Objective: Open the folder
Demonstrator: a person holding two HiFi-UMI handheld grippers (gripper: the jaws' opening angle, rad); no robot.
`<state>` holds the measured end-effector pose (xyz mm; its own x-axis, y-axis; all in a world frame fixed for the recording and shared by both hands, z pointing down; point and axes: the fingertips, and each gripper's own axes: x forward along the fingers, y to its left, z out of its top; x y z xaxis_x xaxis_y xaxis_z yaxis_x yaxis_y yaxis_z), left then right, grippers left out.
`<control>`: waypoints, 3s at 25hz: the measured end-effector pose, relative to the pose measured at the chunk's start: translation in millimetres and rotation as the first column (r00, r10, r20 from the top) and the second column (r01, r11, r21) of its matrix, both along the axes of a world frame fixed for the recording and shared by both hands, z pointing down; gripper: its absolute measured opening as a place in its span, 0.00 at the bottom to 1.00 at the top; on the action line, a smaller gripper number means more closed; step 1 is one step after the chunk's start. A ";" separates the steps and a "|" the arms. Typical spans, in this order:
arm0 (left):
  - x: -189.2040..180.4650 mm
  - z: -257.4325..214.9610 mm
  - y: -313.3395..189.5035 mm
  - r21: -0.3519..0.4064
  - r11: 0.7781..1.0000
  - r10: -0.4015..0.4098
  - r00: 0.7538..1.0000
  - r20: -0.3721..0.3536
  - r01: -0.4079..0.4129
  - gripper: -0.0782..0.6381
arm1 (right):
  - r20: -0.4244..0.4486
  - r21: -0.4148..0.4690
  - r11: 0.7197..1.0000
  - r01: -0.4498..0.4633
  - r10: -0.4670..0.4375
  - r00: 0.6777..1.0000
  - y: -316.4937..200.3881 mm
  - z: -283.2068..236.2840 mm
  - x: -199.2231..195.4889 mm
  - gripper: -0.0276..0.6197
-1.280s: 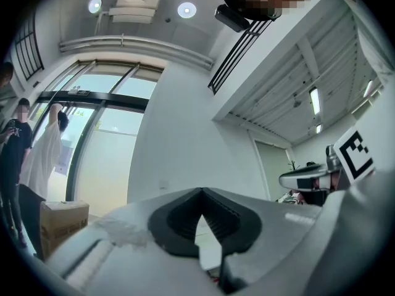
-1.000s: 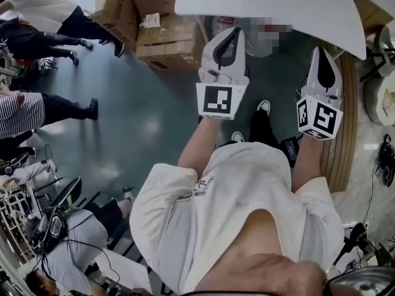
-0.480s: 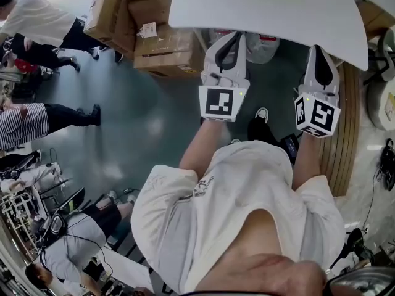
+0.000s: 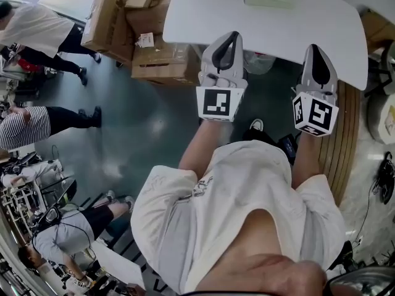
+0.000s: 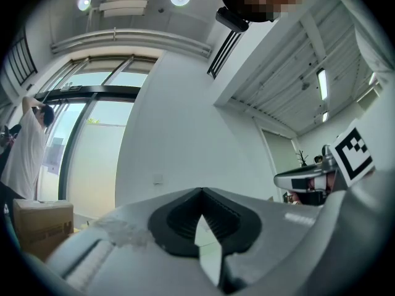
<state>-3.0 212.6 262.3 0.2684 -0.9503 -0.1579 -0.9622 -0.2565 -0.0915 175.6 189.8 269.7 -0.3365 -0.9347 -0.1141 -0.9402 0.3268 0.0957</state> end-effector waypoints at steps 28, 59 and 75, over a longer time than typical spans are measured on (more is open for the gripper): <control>59.3 23.8 -130.5 -0.011 1.000 0.010 0.999 0.033 -0.010 0.10 | 0.028 -0.042 0.999 -0.003 0.005 1.000 -128.9 34.0 57.1 0.05; -65.2 14.9 -366.4 -0.017 0.992 0.122 0.992 -0.032 -0.123 0.10 | -0.057 -0.025 0.993 -0.119 0.117 0.991 -347.0 10.1 -65.5 0.05; -7.6 33.1 -418.1 -0.041 0.988 0.147 0.989 -0.021 -0.147 0.10 | -0.078 -0.058 0.987 -0.147 0.142 0.987 -398.6 27.7 -6.8 0.05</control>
